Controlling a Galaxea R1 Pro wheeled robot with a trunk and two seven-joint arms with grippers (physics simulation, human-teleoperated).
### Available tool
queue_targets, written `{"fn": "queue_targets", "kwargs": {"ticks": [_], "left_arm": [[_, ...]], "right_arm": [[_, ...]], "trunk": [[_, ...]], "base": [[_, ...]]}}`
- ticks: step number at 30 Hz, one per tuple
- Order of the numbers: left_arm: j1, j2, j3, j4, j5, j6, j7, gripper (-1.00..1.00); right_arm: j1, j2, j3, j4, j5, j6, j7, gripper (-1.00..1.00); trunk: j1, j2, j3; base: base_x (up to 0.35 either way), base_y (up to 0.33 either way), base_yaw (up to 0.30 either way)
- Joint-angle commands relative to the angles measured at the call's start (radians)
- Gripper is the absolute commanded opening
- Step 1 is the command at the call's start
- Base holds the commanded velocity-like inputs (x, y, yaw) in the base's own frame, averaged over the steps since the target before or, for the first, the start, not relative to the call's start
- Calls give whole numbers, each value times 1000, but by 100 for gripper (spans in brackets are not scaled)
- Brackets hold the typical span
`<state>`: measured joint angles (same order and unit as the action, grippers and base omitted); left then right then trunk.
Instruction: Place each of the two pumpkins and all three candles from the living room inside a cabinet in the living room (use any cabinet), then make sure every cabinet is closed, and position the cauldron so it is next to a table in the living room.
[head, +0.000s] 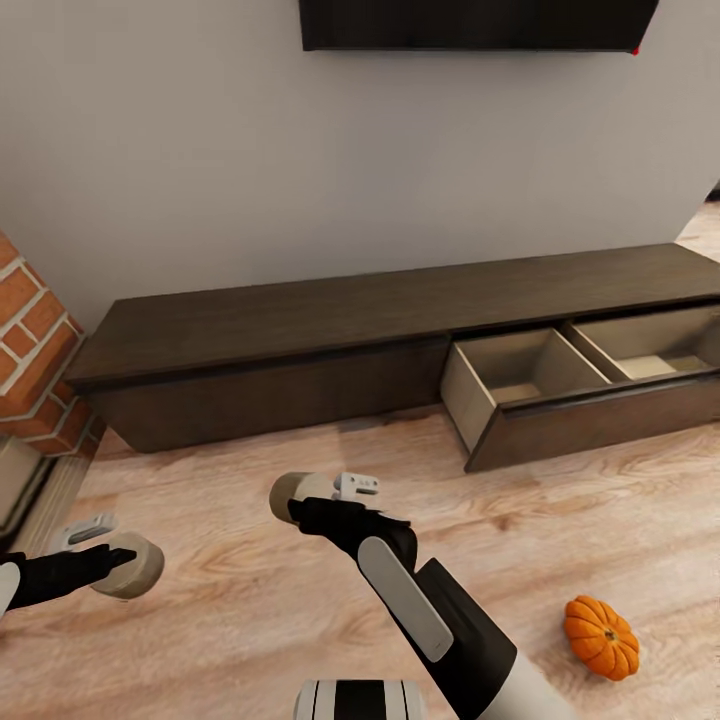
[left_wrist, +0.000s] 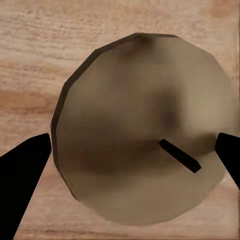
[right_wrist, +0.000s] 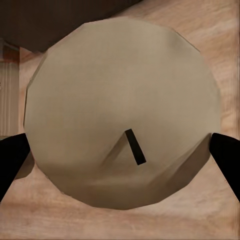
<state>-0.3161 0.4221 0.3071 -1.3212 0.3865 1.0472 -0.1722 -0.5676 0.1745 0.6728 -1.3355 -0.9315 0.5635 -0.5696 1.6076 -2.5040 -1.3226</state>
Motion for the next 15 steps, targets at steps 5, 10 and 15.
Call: {"fn": "queue_targets", "kwargs": {"ticks": [5, 10, 15], "left_arm": [[0, 0, 0, -1, 0, 0, -1, -100], [0, 0, 0, 0, 1, 0, -1, -100], [0, 0, 0, 0, 0, 0, -1, -100]], "right_arm": [[0, 0, 1, 2, 0, 1, 0, -100], [0, 0, 1, 4, 0, 0, 1, -100], [0, 0, 1, 4, -1, 1, 2, -100]], "trunk": [[0, 0, 9], [-1, 1, 17], [-3, 2, 37]], "base": [[0, 0, -220], [0, 0, -241], [0, 0, -266]]}}
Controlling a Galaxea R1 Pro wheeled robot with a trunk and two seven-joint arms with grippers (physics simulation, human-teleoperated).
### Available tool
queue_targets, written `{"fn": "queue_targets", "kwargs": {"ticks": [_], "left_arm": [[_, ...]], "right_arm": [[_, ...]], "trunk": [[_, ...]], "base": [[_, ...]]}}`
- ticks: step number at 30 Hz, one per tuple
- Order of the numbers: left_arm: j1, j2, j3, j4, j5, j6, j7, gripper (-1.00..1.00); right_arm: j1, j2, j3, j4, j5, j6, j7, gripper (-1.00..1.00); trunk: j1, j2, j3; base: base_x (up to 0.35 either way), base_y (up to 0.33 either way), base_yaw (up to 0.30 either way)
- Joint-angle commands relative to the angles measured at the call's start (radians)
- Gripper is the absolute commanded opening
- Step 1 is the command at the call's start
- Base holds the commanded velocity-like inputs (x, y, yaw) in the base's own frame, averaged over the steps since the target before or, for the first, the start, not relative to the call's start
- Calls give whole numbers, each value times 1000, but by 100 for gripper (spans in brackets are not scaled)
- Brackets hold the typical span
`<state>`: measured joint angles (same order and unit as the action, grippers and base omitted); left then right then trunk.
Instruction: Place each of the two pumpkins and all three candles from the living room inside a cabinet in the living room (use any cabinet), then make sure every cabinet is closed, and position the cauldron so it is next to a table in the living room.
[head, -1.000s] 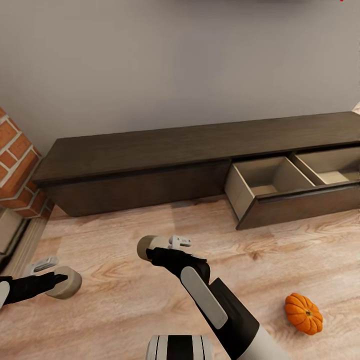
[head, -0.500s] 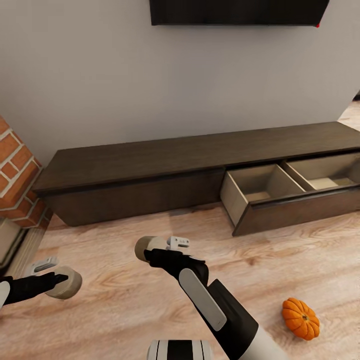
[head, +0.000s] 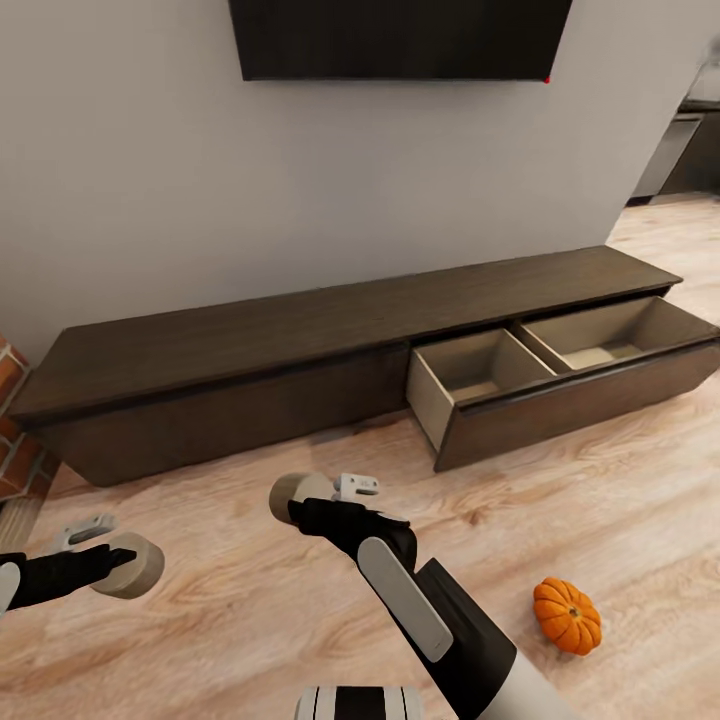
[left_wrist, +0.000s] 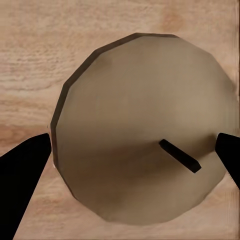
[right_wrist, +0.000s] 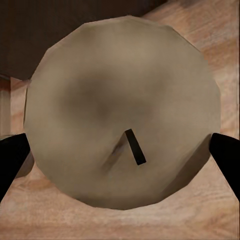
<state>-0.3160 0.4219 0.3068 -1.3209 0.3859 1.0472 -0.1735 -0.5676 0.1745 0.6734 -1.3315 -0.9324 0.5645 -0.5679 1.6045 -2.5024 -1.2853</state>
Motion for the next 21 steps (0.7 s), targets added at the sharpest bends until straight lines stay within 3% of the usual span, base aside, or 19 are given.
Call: {"fn": "queue_targets", "kwargs": {"ticks": [1, 10, 21], "left_arm": [[0, 0, 0, 0, 1, 0, 0, -100], [0, 0, 0, 0, 1, 0, 0, -100], [0, 0, 0, 0, 1, 0, 0, -100]], "right_arm": [[0, 0, 0, 0, 0, 0, 0, -100], [0, 0, 0, 0, -1, 0, 0, -100], [0, 0, 0, 0, -2, 0, 0, -100]], "trunk": [[0, 0, 0], [0, 0, -10], [-8, 9, 18]], "base": [[0, 0, -257], [0, 0, -216], [0, 0, -180]]}}
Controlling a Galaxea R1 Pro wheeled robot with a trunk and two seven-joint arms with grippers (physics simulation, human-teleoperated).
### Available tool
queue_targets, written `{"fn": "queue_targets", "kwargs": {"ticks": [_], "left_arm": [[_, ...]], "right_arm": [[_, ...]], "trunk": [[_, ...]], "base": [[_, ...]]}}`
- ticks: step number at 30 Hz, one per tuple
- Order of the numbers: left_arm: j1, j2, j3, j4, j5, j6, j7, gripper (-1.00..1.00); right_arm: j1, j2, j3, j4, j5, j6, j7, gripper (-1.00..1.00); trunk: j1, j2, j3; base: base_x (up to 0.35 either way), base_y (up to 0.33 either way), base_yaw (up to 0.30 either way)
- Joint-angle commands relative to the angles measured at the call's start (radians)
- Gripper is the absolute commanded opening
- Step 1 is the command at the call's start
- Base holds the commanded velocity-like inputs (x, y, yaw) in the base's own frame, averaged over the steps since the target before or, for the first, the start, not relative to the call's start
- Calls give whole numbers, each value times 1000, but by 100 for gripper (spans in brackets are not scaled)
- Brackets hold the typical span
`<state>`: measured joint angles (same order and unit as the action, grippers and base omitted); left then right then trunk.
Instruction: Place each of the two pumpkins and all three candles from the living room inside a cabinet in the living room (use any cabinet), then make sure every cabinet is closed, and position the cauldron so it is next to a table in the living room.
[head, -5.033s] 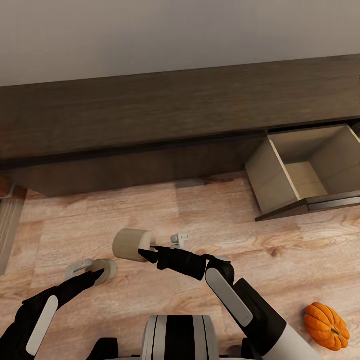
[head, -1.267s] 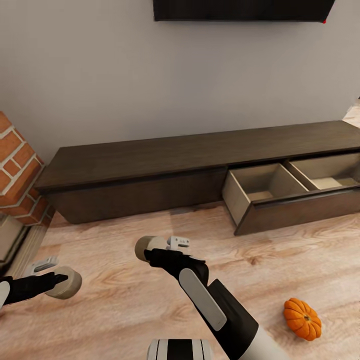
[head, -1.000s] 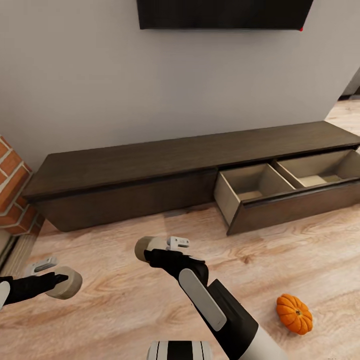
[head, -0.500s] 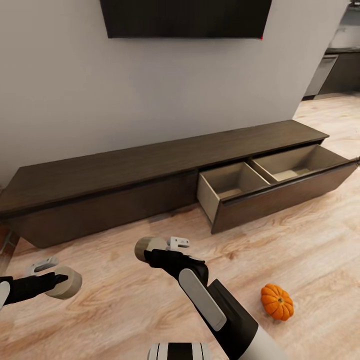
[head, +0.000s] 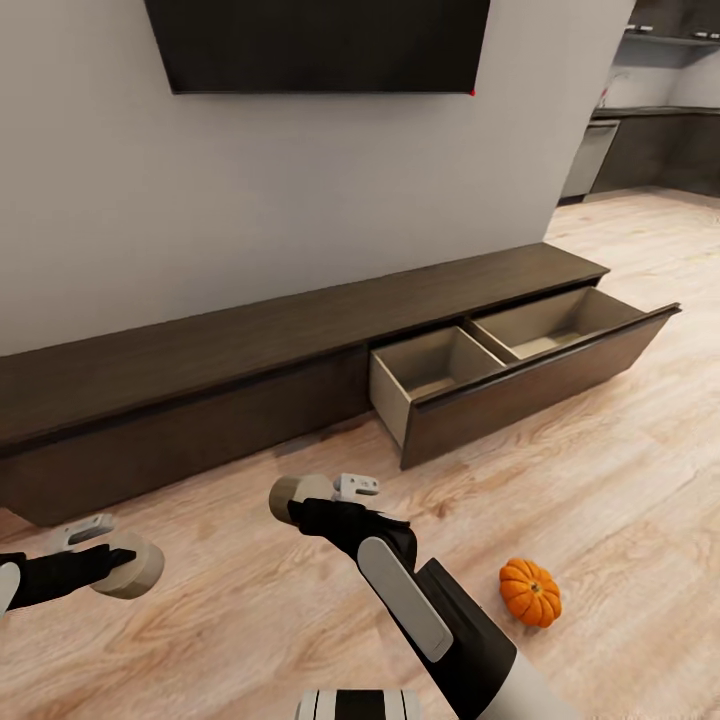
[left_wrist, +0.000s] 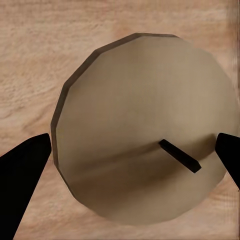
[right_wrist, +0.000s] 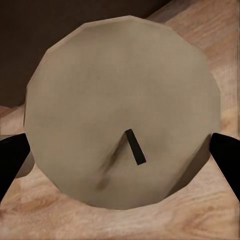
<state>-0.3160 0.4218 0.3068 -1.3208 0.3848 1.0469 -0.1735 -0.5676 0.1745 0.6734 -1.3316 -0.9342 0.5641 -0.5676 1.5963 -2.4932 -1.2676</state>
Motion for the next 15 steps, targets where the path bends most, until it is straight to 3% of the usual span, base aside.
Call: {"fn": "queue_targets", "kwargs": {"ticks": [1, 7, 15], "left_arm": [[0, 0, 0, 0, 2, 0, 0, -100], [0, 0, 0, 0, 2, -1, 0, -100], [0, 0, 0, 0, 2, -1, 0, -100]], "right_arm": [[0, 0, 0, 0, 0, 0, 0, -100], [0, 0, 0, 0, 0, 0, 0, -100], [0, 0, 0, 0, 0, 0, 0, -100]], "trunk": [[-4, 7, 2], [-27, 49, 13], [-31, 56, 5]], "base": [[0, 0, -178], [0, 0, -177], [0, 0, -171]]}}
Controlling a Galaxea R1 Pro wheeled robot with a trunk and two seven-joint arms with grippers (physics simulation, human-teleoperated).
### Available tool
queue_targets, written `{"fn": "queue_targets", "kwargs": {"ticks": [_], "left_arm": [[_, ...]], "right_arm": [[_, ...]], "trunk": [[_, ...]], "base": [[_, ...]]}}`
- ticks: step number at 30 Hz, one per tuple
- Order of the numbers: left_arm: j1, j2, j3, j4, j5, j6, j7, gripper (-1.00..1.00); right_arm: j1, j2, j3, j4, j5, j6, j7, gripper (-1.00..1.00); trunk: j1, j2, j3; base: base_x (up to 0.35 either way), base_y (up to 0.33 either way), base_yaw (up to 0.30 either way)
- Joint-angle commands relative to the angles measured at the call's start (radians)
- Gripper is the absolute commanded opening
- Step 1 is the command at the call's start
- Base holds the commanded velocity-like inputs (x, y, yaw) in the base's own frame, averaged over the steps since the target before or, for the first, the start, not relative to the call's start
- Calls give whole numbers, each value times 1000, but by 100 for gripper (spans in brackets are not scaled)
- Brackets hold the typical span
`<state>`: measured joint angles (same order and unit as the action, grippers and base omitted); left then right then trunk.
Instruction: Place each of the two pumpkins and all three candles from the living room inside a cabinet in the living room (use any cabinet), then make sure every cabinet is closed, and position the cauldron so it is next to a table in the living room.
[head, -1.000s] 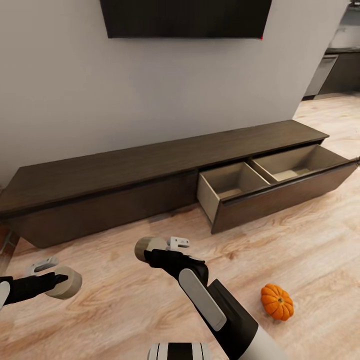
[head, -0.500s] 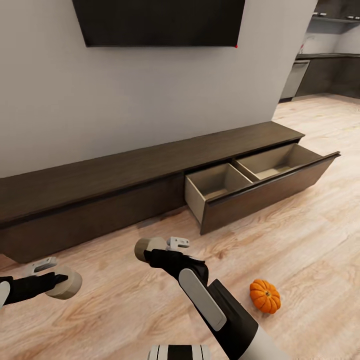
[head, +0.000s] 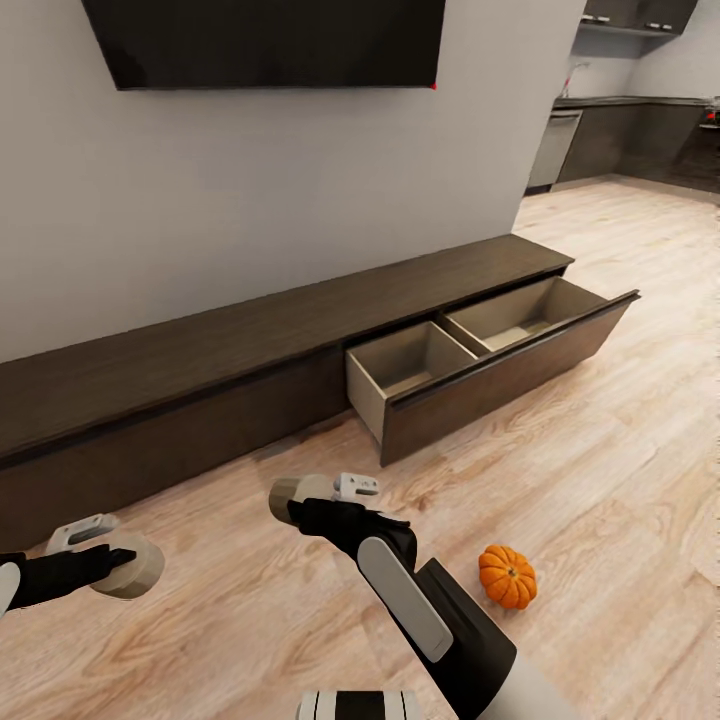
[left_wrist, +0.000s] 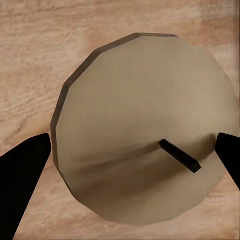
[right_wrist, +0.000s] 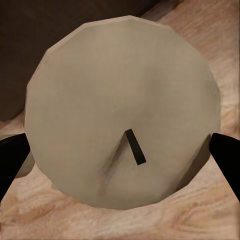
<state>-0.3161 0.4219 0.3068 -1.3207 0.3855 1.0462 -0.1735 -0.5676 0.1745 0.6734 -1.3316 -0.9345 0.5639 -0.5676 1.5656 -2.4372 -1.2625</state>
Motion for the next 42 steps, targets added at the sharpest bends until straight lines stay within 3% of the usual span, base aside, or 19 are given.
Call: {"fn": "queue_targets", "kwargs": {"ticks": [1, 19, 42], "left_arm": [[0, 0, 0, 0, 1, 0, 0, -100], [0, 0, 0, 0, 1, 0, 0, -100], [0, -6, -9, 0, -2, 0, 0, -100]], "right_arm": [[0, 0, 0, 0, 0, 1, 0, -100], [0, 0, 0, 0, 3, -1, 0, -100], [0, 0, -1, -1, 5, -2, 0, -100]], "trunk": [[-4, 7, 2], [-73, 133, 34], [-161, 294, 105]], "base": [[0, 0, -168], [0, 0, -160], [0, 0, -6]]}}
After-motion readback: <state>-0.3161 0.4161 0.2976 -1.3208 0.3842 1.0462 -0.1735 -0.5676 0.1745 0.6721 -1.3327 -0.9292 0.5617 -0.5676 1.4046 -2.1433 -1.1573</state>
